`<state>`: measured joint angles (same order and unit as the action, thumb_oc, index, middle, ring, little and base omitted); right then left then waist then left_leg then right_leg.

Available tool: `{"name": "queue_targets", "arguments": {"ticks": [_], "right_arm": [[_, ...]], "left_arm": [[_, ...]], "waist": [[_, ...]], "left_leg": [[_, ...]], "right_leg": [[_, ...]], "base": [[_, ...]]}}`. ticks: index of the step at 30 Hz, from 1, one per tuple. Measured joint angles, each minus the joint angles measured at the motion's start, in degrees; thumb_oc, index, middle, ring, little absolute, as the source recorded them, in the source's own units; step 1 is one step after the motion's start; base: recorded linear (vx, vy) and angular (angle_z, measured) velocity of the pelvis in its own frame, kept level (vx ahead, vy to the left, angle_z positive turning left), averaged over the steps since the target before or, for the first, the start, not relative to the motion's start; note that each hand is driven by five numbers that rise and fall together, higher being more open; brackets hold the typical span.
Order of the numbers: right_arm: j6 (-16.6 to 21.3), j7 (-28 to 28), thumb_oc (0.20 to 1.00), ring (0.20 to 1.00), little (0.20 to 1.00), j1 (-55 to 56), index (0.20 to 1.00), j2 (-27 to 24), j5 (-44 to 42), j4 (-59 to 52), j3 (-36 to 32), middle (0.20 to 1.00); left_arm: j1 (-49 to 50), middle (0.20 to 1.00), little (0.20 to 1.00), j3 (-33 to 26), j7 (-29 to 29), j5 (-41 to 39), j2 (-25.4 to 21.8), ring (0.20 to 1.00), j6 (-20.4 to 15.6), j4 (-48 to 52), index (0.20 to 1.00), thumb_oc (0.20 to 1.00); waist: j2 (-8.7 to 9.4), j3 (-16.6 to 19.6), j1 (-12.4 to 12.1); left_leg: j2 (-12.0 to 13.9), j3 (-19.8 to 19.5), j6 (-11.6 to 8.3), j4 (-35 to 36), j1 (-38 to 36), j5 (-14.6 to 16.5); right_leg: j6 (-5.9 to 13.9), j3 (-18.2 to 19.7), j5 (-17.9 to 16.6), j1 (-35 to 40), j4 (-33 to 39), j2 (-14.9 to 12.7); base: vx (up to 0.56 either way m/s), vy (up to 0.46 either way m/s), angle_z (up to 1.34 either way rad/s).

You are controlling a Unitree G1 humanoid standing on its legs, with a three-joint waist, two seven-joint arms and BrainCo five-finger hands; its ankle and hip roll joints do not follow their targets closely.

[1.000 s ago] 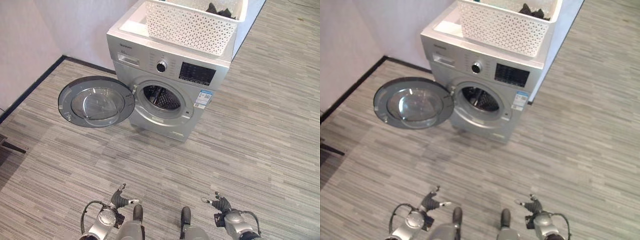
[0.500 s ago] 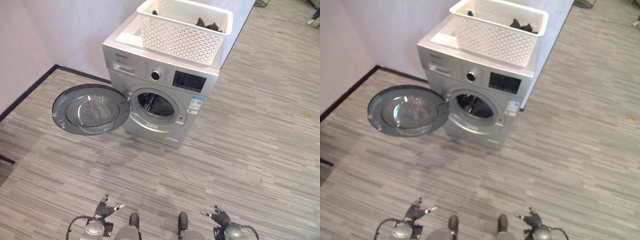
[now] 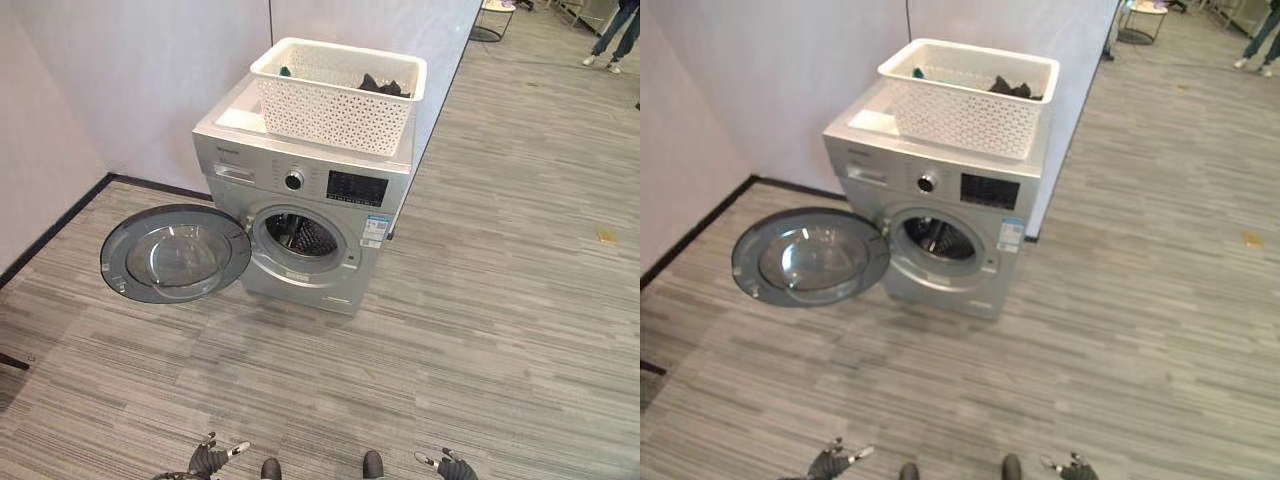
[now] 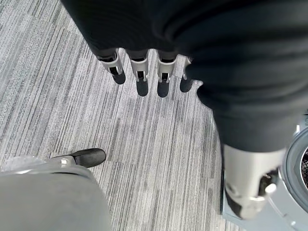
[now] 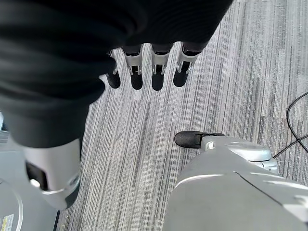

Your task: Grab the laundry basket,head to the washer,open it,put in the laundry and shut it.

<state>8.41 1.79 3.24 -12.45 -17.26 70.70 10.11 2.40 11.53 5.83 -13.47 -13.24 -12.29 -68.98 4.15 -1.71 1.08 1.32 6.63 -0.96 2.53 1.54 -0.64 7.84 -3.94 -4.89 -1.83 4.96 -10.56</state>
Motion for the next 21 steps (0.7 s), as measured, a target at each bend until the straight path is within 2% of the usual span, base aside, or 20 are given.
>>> {"name": "queue_targets", "arguments": {"ticks": [4,5,8,13,19,21], "right_arm": [[-0.3,0.0,1.000,1.000,1.000,0.0,1.000,0.0,0.0,0.2,0.0,1.000],[-0.8,0.0,1.000,1.000,1.000,0.5,1.000,0.0,0.1,0.2,0.0,1.000],[-0.7,1.2,1.000,1.000,1.000,0.5,1.000,0.0,-0.5,0.2,-0.1,1.000],[-0.6,2.3,1.000,1.000,1.000,0.0,1.000,-0.1,-0.5,0.2,-1.1,1.000],[-0.6,3.0,1.000,1.000,1.000,-0.1,1.000,-2.1,-0.6,0.2,-1.2,1.000],[-0.3,3.0,1.000,1.000,1.000,-0.3,1.000,-2.7,-1.9,0.1,-1.2,1.000]], "left_arm": [[0.1,1.000,1.000,0.0,-0.1,0.1,0.0,1.000,0.0,0.0,1.000,1.000],[0.1,1.000,1.000,0.7,-0.5,0.1,0.1,1.000,0.0,0.0,1.000,1.000],[-0.2,1.000,1.000,2.4,-0.5,1.1,-0.1,1.000,0.1,-1.1,1.000,1.000],[-0.2,1.000,1.000,3.5,-0.6,1.1,0.1,1.000,0.1,-1.9,1.000,1.000],[1.4,1.000,1.000,3.3,-0.6,1.1,0.2,1.000,0.1,-2.0,1.000,1.000],[0.9,1.000,1.000,3.2,-0.6,1.1,0.1,1.000,0.1,-2.3,1.000,1.000]], "waist": [[-0.07,0.1,0.0],[-0.47,0.5,0.0],[-0.96,0.0,-0.3],[-2.50,-0.7,-0.3],[-4.97,-1.5,-1.2],[-5.44,-1.8,-1.8]], "left_leg": [[0.5,0.0,-0.51,1.0,-0.5,-0.5],[0.9,-0.7,-0.92,2.5,-1.6,-1.4],[0.8,-1.3,-1.06,2.7,-3.2,-1.7],[1.4,-2.2,-1.36,2.8,-4.3,-1.3],[3.4,-3.1,-2.22,2.7,-4.0,-1.7],[4.1,-3.4,-2.71,1.8,-3.3,-1.6]], "right_leg": [[-0.30,0.0,0.2,0.0,0.0,0.5],[-0.43,-1.0,0.2,0.8,0.0,0.8],[-0.39,-1.7,0.2,2.5,0.0,1.4],[-0.72,-2.9,0.9,3.9,0.5,1.9],[-1.45,-3.2,1.2,4.0,0.5,3.7],[-2.33,-3.4,1.4,3.9,0.5,4.5]], "base": [[0.00,0.000,0.00],[0.00,0.000,0.00],[0.00,-0.020,0.07],[0.02,-0.041,0.08],[0.03,-0.081,0.04],[0.03,-0.119,0.05]]}}
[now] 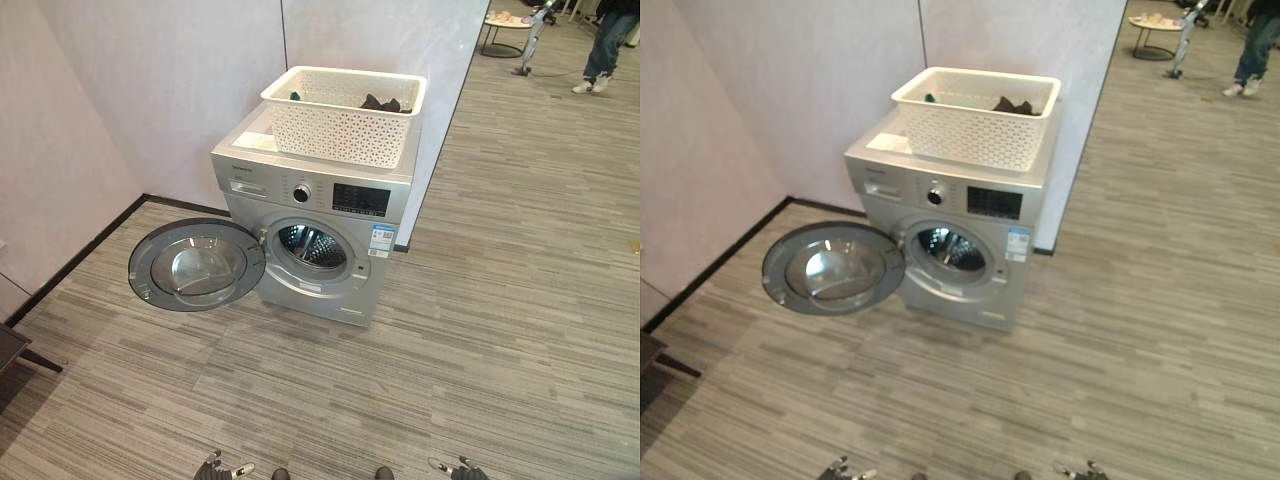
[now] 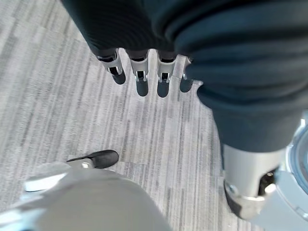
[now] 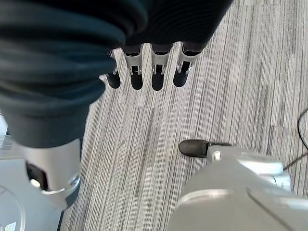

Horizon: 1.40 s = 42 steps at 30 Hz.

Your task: Grab the laundry basket,head to the washer,open it,put in the laundry and shut it.

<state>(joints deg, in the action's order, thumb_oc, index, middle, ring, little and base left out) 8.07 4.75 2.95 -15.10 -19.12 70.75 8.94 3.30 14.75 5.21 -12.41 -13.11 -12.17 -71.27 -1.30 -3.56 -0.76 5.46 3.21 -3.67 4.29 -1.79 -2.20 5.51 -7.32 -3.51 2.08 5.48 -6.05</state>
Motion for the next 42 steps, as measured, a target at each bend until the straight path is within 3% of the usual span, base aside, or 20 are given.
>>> {"name": "queue_targets", "arguments": {"ticks": [3,5,7,10,14,15,18,19,21,23,24,25,26,28,30,32,33,35,41,42], "right_arm": [[0.7,-0.1,1.000,1.000,1.000,-0.6,1.000,-0.2,-1.7,-0.8,0.0,1.000],[0.8,-0.1,1.000,1.000,1.000,-2.3,1.000,-0.4,-2.8,-2.3,0.2,1.000],[1.0,0.0,1.000,1.000,1.000,-4.5,1.000,-0.7,-3.2,-3.0,0.2,1.000],[1.3,0.1,1.000,1.000,1.000,-5.8,1.000,-1.5,-3.6,-3.1,0.3,1.000],[1.6,0.0,1.000,1.000,1.000,-7.9,1.000,-1.9,-3.6,-4.1,2.5,1.000],[1.8,0.0,1.000,1.000,1.000,-9.0,1.000,-1.8,-3.7,-3.2,2.2,1.000],[1.8,-0.2,1.000,1.000,1.000,-7.7,1.000,1.7,-3.7,-2.7,1.6,1.000],[2.0,-0.3,1.000,1.000,1.000,-7.0,1.000,1.7,-3.7,-2.0,2.0,1.000],[1.9,-0.3,1.000,1.000,1.000,-7.5,1.000,2.1,-3.7,-1.7,1.8,1.000],[1.9,-1.1,1.000,1.000,1.000,-4.9,1.000,4.5,-3.6,-1.7,0.7,1.000],[1.7,-1.1,1.000,1.000,1.000,-4.0,1.000,4.7,-3.6,-1.6,0.7,1.000],[1.8,-1.2,1.000,1.000,1.000,-5.0,1.000,3.7,-3.6,-1.8,-0.1,1.000],[1.8,-1.1,1.000,1.000,1.000,-4.9,1.000,3.3,-3.6,-2.3,0.0,1.000],[1.6,-1.3,1.000,1.000,1.000,-3.9,1.000,2.9,-3.6,-3.0,0.3,1.000],[1.7,-1.4,1.000,1.000,1.000,-4.1,1.000,2.9,-3.7,-4.9,0.3,1.000],[1.7,-1.3,1.000,1.000,1.000,-3.6,1.000,2.8,-3.7,-5.3,0.3,1.000],[1.4,-1.3,1.000,1.000,1.000,-3.0,1.000,2.9,-3.6,-4.8,0.3,1.000],[1.0,-1.2,1.000,1.000,1.000,-2.7,1.000,2.8,-3.6,-4.7,0.0,1.000],[0.6,-1.5,1.000,1.000,1.000,1.4,1.000,2.5,-3.6,-3.8,-0.4,1.000],[0.4,-1.8,1.000,1.000,1.000,1.8,1.000,2.9,-3.6,-2.3,-0.5,1.000]], "left_arm": [[-1.0,1.000,1.000,-0.6,0.0,-0.1,-0.1,1.000,0.0,-0.7,1.000,1.000],[-2.9,1.000,1.000,-1.2,0.0,-0.4,-0.1,1.000,-0.1,-0.8,1.000,1.000],[-5.0,1.000,1.000,-1.2,0.0,-0.8,0.1,1.000,-0.1,-1.0,1.000,1.000],[-5.4,1.000,1.000,-1.6,0.0,-1.2,0.0,1.000,-0.1,-0.8,1.000,1.000],[-5.5,1.000,1.000,-4.1,0.1,-3.2,1.0,1.000,-0.2,-2.1,1.000,1.000],[-5.0,1.000,1.000,-5.2,0.1,-3.5,2.2,1.000,-0.3,-2.4,1.000,1.000],[-5.2,1.000,1.000,-6.7,0.1,-3.5,1.6,1.000,-0.2,-2.8,1.000,1.000],[-4.4,1.000,1.000,-6.8,0.0,-3.5,2.2,1.000,-0.2,-3.3,1.000,1.000],[-3.8,1.000,1.000,-6.6,0.0,-3.4,1.5,1.000,-0.1,-4.0,1.000,1.000],[-3.2,1.000,1.000,-5.3,0.0,-2.9,-1.6,1.000,0.1,-3.9,1.000,1.000],[-3.5,1.000,1.000,-4.7,0.0,-2.7,-2.4,1.000,0.1,-3.7,1.000,1.000],[-3.0,1.000,1.000,-3.1,0.0,-2.6,-2.3,1.000,0.2,-2.9,1.000,1.000],[-2.7,1.000,1.000,-2.5,0.0,-2.6,-1.8,1.000,0.3,-2.5,1.000,1.000],[-2.4,1.000,1.000,-2.1,0.2,-2.5,-1.9,1.000,0.1,-1.1,1.000,1.000],[-3.4,1.000,1.000,-2.8,0.2,-2.4,-2.4,1.000,0.1,-1.2,1.000,1.000],[-4.3,1.000,1.000,-3.5,0.4,-2.4,-3.1,1.000,-0.1,-1.2,1.000,1.000],[-5.2,1.000,1.000,-4.7,0.6,-2.4,-3.4,1.000,-0.1,-2.0,1.000,1.000],[-6.0,1.000,1.000,-5.1,0.7,-2.3,-2.9,1.000,-0.1,-3.1,1.000,1.000],[-4.0,1.000,1.000,-4.7,0.7,-2.2,1.0,1.000,-0.2,-3.2,1.000,1.000],[-4.4,1.000,1.000,-4.8,0.7,-2.3,1.6,1.000,-0.1,-3.0,1.000,1.000]], "waist": [[0.34,-1.2,-0.1],[1.15,-3.9,-0.9],[2.95,-6.4,-2.2],[3.99,-6.6,-2.2],[2.30,-6.4,-4.3],[-0.43,-6.1,-5.5],[3.39,-6.4,-6.9],[3.60,-5.3,-8.3],[2.93,-5.2,-9.2],[5.77,-3.9,-7.6],[6.30,-3.5,-7.5],[4.65,-4.8,-7.6],[2.84,-4.7,-6.1],[0.86,-4.6,-4.8],[-0.38,-5.2,-2.6],[1.06,-5.8,-1.0],[2.45,-6.1,-0.6],[4.54,-5.7,0.9],[2.64,-3.6,2.1],[3.16,-3.5,2.5]], "left_leg": [[1.1,-1.2,-1.46,-5.0,2.7,1.4],[1.8,-3.6,-3.65,-16.3,8.7,1.7],[1.4,-5.5,-6.20,-28.1,15.7,-1.4],[-0.4,-4.6,-4.65,-19.0,16.0,0.1],[-2.0,-4.5,-3.05,-0.4,12.9,1.6],[1.3,-4.6,-4.15,-0.6,13.0,1.3],[-0.4,-2.5,-3.08,-7.7,14.1,0.9],[-1.1,-2.5,-0.56,-12.0,15.7,2.7],[-0.5,-0.9,1.68,-14.7,15.8,4.0],[-4.1,0.1,2.29,-10.3,12.5,4.4],[-6.0,0.1,3.15,-10.0,11.6,4.3],[-7.7,0.7,7.45,-10.1,9.2,3.6],[-7.8,0.1,8.34,-9.7,8.1,4.2],[-8.3,-0.1,10.38,-8.9,6.7,4.7],[-7.9,0.0,10.51,-6.6,3.8,5.1],[-8.8,-0.6,9.60,-5.6,1.8,5.1],[-9.6,-1.2,8.72,-5.1,-0.4,6.8],[-10.9,-2.6,9.17,-5.9,-1.7,8.2],[-8.0,-10.3,5.22,-7.1,-10.8,16.2],[-8.2,-9.5,2.17,-23.2,-4.9,17.2]], "right_leg": [[-0.97,-0.9,0.2,0.1,0.0,1.1],[-2.41,-1.4,1.3,-0.9,-2.5,2.1],[-3.96,-1.4,2.3,-1.8,-4.2,1.4],[-5.19,-1.9,2.7,-3.1,-3.9,-0.3],[-4.37,1.3,3.7,-4.5,0.0,0.1],[-4.20,1.3,3.8,-5.8,-2.1,2.3],[-2.93,2.9,4.1,-4.8,-2.3,0.0],[-1.46,3.7,6.4,-3.5,-1.2,-0.4],[0.05,3.1,12.3,-8.8,-20.0,-1.0],[0.27,3.6,10.2,-13.0,-42.6,-4.3],[1.09,4.5,9.0,-13.1,-43.4,-5.0],[5.80,6.5,2.8,-17.1,-52.6,-7.2],[5.62,5.6,3.0,-17.8,-53.2,-7.7],[4.78,3.4,7.5,-19.9,-51.0,-7.7],[1.83,-4.5,10.1,-19.9,-32.0,-6.1],[1.12,-5.9,7.7,-20.3,-22.2,-4.7],[2.05,-4.7,5.0,-20.0,-11.5,-2.7],[2.54,-1.9,2.1,-19.7,-2.5,-1.7],[-1.86,2.2,-3.7,-17.4,-8.5,2.1],[-5.28,1.0,-5.8,-15.0,-10.6,2.3]], "base": [[0.03,-0.121,0.14],[0.10,-0.091,0.16],[0.21,0.010,0.09],[0.28,0.090,0.06],[0.46,0.209,-0.33],[0.54,0.309,-0.37],[0.44,0.301,-0.30],[0.59,0.451,-0.77],[0.41,0.349,-0.47],[0.31,0.300,0.33],[0.41,0.333,-0.07],[0.57,0.306,-0.23],[0.45,0.196,-0.29],[0.37,0.044,-0.13],[0.45,-0.059,-0.15],[0.53,-0.106,0.24],[0.44,-0.091,0.29],[0.38,-0.087,0.44],[0.38,-0.205,0.71],[0.08,-0.283,1.17]]}}
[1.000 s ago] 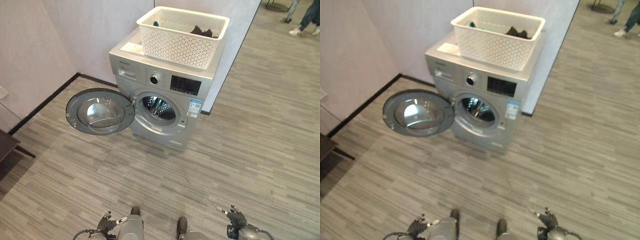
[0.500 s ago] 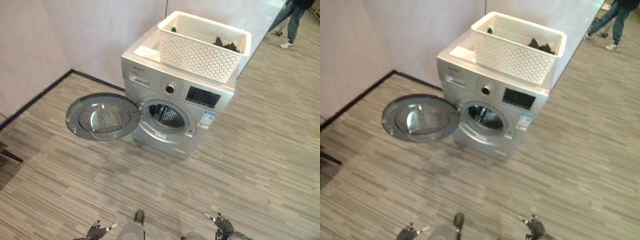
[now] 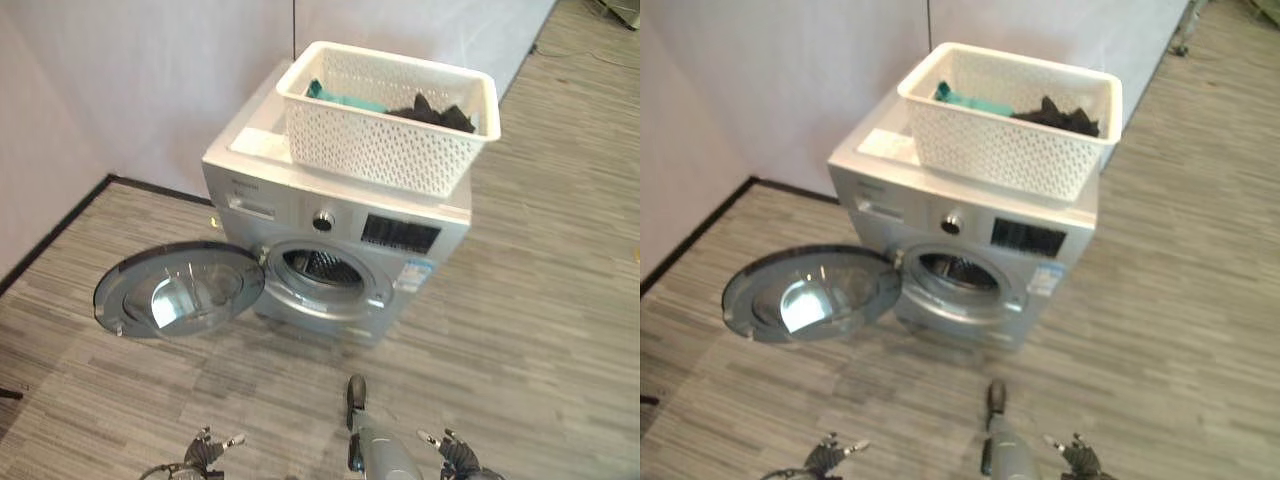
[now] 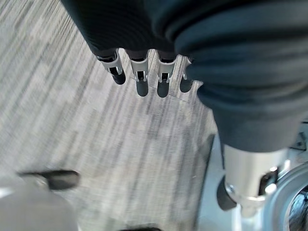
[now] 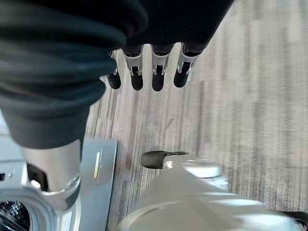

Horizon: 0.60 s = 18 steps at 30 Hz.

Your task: Grab the laundry basket,head to the washer,open it,put in the laundry and shut it.

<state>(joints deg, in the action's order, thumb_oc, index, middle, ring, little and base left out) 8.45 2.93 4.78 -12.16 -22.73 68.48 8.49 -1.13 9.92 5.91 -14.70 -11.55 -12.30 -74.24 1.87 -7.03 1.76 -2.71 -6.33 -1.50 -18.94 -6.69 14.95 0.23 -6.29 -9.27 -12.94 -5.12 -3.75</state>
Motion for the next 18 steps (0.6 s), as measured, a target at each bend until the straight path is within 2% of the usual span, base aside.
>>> {"name": "queue_targets", "arguments": {"ticks": [1,2,3,4,5,6,7,8,9,10,11,12,14,15,16,18], "right_arm": [[0.0,-0.1,1.000,1.000,1.000,-0.1,1.000,-0.2,0.0,0.4,0.2,1.000],[0.3,-0.3,1.000,1.000,1.000,-0.8,1.000,-0.6,0.0,0.4,0.6,1.000],[0.9,-0.3,1.000,1.000,1.000,-2.2,1.000,-1.4,-0.1,-0.2,0.8,1.000],[0.8,-0.4,1.000,1.000,1.000,-3.6,1.000,-1.9,-0.1,-0.2,0.8,1.000],[1.0,-0.3,1.000,1.000,1.000,-4.4,1.000,-2.0,-0.2,-0.1,0.7,1.000],[1.0,-0.1,1.000,1.000,1.000,-5.4,1.000,-1.6,-1.1,-0.8,0.7,1.000],[1.0,0.1,1.000,1.000,1.000,-5.0,1.000,-1.6,-1.3,-1.3,0.7,1.000],[1.1,0.2,1.000,1.000,1.000,-5.1,1.000,-2.1,-1.3,-1.9,0.7,1.000],[1.2,0.7,1.000,1.000,1.000,-6.0,1.000,-3.1,-1.3,-2.4,0.7,1.000],[1.4,0.8,1.000,1.000,1.000,-6.0,1.000,-3.5,-1.3,-2.4,0.6,1.000],[1.4,0.8,1.000,1.000,1.000,-6.3,1.000,-4.0,-1.2,-2.3,0.7,1.000],[1.5,0.7,1.000,1.000,1.000,-6.8,1.000,-4.5,-1.2,-2.2,0.7,1.000],[1.5,0.6,1.000,1.000,1.000,-5.3,1.000,-4.4,-1.1,-2.3,0.7,1.000],[1.4,0.6,1.000,1.000,1.000,-4.1,1.000,-4.7,-1.1,-2.3,0.7,1.000],[1.4,0.6,1.000,1.000,1.000,-2.8,1.000,-4.6,-0.7,-1.5,0.6,1.000],[1.0,0.5,1.000,1.000,1.000,-2.1,1.000,-3.5,-0.4,-0.3,0.8,1.000]], "left_arm": [[-0.3,1.000,1.000,-0.1,0.0,0.0,0.0,1.000,-0.2,0.6,1.000,1.000],[-0.3,1.000,1.000,-0.3,0.0,-0.1,-0.2,1.000,-0.4,1.1,1.000,1.000],[0.1,1.000,1.000,-0.8,0.1,-0.5,-0.8,1.000,-0.5,1.4,1.000,1.000],[0.2,1.000,1.000,-1.2,0.1,-0.8,-1.0,1.000,-0.5,1.2,1.000,1.000],[0.1,1.000,1.000,-1.2,0.1,-1.1,-1.2,1.000,-0.4,1.1,1.000,1.000],[-0.2,1.000,1.000,-1.3,0.0,-1.2,-2.1,1.000,-0.4,1.3,1.000,1.000],[-0.3,1.000,1.000,-1.2,0.0,-1.2,-2.7,1.000,-0.6,1.5,1.000,1.000],[-0.5,1.000,1.000,-1.0,0.0,-1.2,-3.2,1.000,-0.7,2.2,1.000,1.000],[-0.4,1.000,1.000,-0.6,0.0,-1.2,-3.4,1.000,-0.8,2.9,1.000,1.000],[-0.5,1.000,1.000,-0.6,0.0,-1.2,-3.2,1.000,-1.0,2.9,1.000,1.000],[-0.6,1.000,1.000,-0.7,0.0,-1.2,-2.8,1.000,-1.0,2.7,1.000,1.000],[-0.5,1.000,1.000,-0.7,0.0,-1.2,-2.0,1.000,-0.9,2.1,1.000,1.000],[0.5,1.000,1.000,-0.7,-0.2,-1.0,-1.4,1.000,-0.9,1.6,1.000,1.000],[1.5,1.000,1.000,-0.6,-0.2,-1.0,-1.2,1.000,-0.9,1.5,1.000,1.000],[1.7,1.000,1.000,-0.6,-0.2,-0.6,-1.2,1.000,-0.9,1.3,1.000,1.000],[2.4,1.000,1.000,-0.7,-0.2,-0.5,-2.1,1.000,-0.9,1.4,1.000,1.000]], "waist": [[0.82,-0.1,-0.4],[0.88,-0.2,-1.2],[0.87,0.0,-2.7],[1.06,-0.1,-3.1],[1.04,-0.4,-3.3],[3.33,-1.4,-3.2],[4.67,-1.5,-3.3],[5.11,-1.7,-3.5],[4.40,-2.1,-3.8],[4.11,-2.2,-4.0],[3.27,-2.7,-4.2],[1.69,-3.3,-4.0],[0.60,-2.1,-3.9],[-0.54,-1.2,-3.7],[-1.51,-0.6,-3.3],[-0.68,-0.1,-3.5]], "left_leg": [[0.0,1.4,-1.48,-14.1,7.1,-1.7],[0.5,1.4,-1.31,-22.9,11.6,-3.0],[0.8,-0.1,-1.56,-30.4,17.1,-3.3],[1.3,-0.7,-0.93,-33.4,20.1,-3.8],[2.0,-0.9,-0.80,-34.3,21.9,-3.9],[3.7,0.0,-1.01,-27.8,23.5,-4.0],[4.8,1.2,-1.37,-19.0,22.4,-4.3],[6.0,0.8,-2.50,-10.8,21.7,-5.0],[8.5,0.4,-4.35,3.7,20.5,-7.9],[9.3,-0.8,-6.01,13.3,18.6,-10.8],[10.1,-1.2,-6.89,19.3,17.2,-13.2],[11.1,-1.5,-6.77,19.1,16.7,-15.6],[10.9,0.2,-6.55,18.9,14.6,-17.1],[10.8,0.6,-6.21,18.2,12.8,-17.9],[10.7,0.8,-5.18,19.7,10.5,-19.9],[9.0,2.6,-4.15,22.2,7.7,-21.8]], "right_leg": [[-1.07,-0.5,-0.1,0.5,-0.1,-0.7],[-1.24,0.1,0.2,1.5,0.4,0.0],[-2.91,1.0,2.0,2.5,0.4,2.1],[-4.65,1.5,3.7,3.6,1.1,3.2],[-4.69,1.6,3.3,4.8,1.9,3.9],[-5.80,2.1,4.9,8.3,4.3,4.1],[-5.95,2.2,4.8,9.3,5.3,4.1],[-5.39,2.7,4.9,10.4,5.8,4.6],[-3.96,3.1,5.2,13.2,8.8,6.0],[-3.83,3.5,5.1,14.3,10.1,6.5],[-3.77,4.2,5.5,15.3,10.3,7.4],[-3.93,4.5,5.7,17.2,10.1,8.2],[-3.54,5.7,7.1,18.8,10.1,8.2],[-2.93,5.7,7.9,19.8,10.1,8.4],[-2.12,6.5,8.7,20.6,10.1,8.2],[-0.68,7.4,9.4,21.9,10.0,6.4]], "base": [[0.04,-0.186,0.75],[0.11,-0.220,-0.19],[0.18,-0.159,-0.50],[0.25,-0.169,-0.54],[0.24,-0.027,-0.20],[0.25,0.047,0.01],[0.26,0.107,-0.02],[0.34,0.172,-0.16],[0.25,0.131,-0.33],[0.25,0.120,-0.38],[0.22,0.132,-0.52],[0.22,0.132,-0.53],[0.16,0.105,-0.38],[0.17,0.117,-0.22],[0.21,0.145,-0.24],[0.09,0.065,-0.26]]}}
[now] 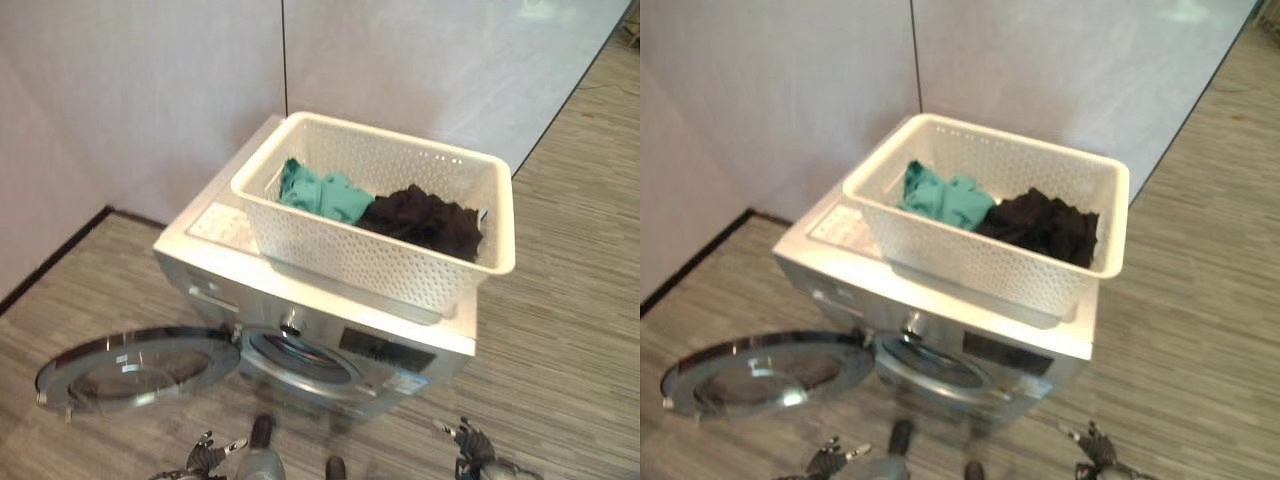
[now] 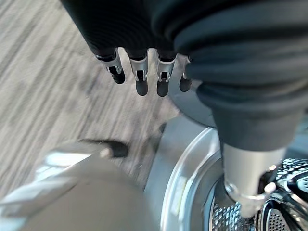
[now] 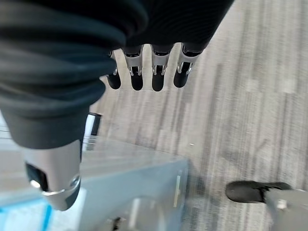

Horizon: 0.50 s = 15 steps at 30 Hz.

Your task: Grab the laundry basket,head to the washer,open it,put in the laundry and shut it.

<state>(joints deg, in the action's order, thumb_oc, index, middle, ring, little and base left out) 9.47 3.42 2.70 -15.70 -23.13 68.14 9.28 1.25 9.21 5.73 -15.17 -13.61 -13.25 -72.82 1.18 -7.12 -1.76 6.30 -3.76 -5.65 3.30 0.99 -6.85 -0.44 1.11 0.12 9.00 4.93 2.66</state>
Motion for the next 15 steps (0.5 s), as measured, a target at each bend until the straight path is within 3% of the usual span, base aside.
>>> {"name": "queue_targets", "arguments": {"ticks": [3,8,9,12,15], "right_arm": [[-0.7,0.0,1.000,1.000,1.000,1.0,1.000,2.8,0.7,3.3,-1.4,1.000],[-0.5,-0.3,1.000,1.000,1.000,1.3,1.000,3.3,-6.3,4.5,-13.1,1.000],[-0.4,0.1,1.000,1.000,1.000,1.7,1.000,1.8,-9.2,6.0,-18.4,1.000],[-0.6,0.8,1.000,1.000,1.000,3.5,1.000,-2.8,-11.6,8.7,-21.3,1.000],[-1.1,2.7,1.000,1.000,1.000,3.9,1.000,-12.9,-14.4,13.5,-27.3,1.000]], "left_arm": [[-0.3,1.000,1.000,-1.3,0.1,-0.1,-1.5,1.000,0.0,-0.4,1.000,1.000],[1.7,1.000,1.000,-3.7,0.1,-0.7,-1.8,1.000,0.0,-0.3,1.000,1.000],[2.0,1.000,1.000,-3.7,-0.2,-0.7,-1.7,1.000,0.0,-0.3,1.000,1.000],[2.6,1.000,1.000,-3.7,-0.5,-0.7,-1.8,1.000,0.0,-0.4,1.000,1.000],[2.9,1.000,1.000,-3.3,-0.5,-0.6,-2.0,1.000,0.1,-0.3,1.000,1.000]], "waist": [[2.04,1.2,0.3],[2.02,1.5,1.5],[1.85,1.7,2.5],[1.28,2.2,2.8],[0.70,2.8,2.9]], "left_leg": [[-2.5,1.5,1.50,1.3,-1.2,0.8],[-3.1,4.8,2.60,2.0,-3.0,2.1],[-3.1,4.8,2.63,2.0,-2.9,2.2],[-3.1,4.9,2.65,2.0,-2.8,2.2],[-3.0,5.0,2.65,2.0,-2.8,2.1]], "right_leg": [[2.08,0.4,1.2,0.0,-0.2,-2.9],[3.32,1.4,2.5,-0.5,-0.6,-4.3],[3.28,1.3,2.5,-0.6,-0.5,-4.3],[3.15,1.4,2.4,-0.6,-0.3,-4.2],[2.84,1.3,1.9,-0.5,0.1,-4.2]], "base": [[0.11,0.089,-0.19],[0.06,0.050,-0.35],[0.03,0.004,-0.04],[0.01,0.002,0.00],[-0.01,0.003,-0.01]]}}
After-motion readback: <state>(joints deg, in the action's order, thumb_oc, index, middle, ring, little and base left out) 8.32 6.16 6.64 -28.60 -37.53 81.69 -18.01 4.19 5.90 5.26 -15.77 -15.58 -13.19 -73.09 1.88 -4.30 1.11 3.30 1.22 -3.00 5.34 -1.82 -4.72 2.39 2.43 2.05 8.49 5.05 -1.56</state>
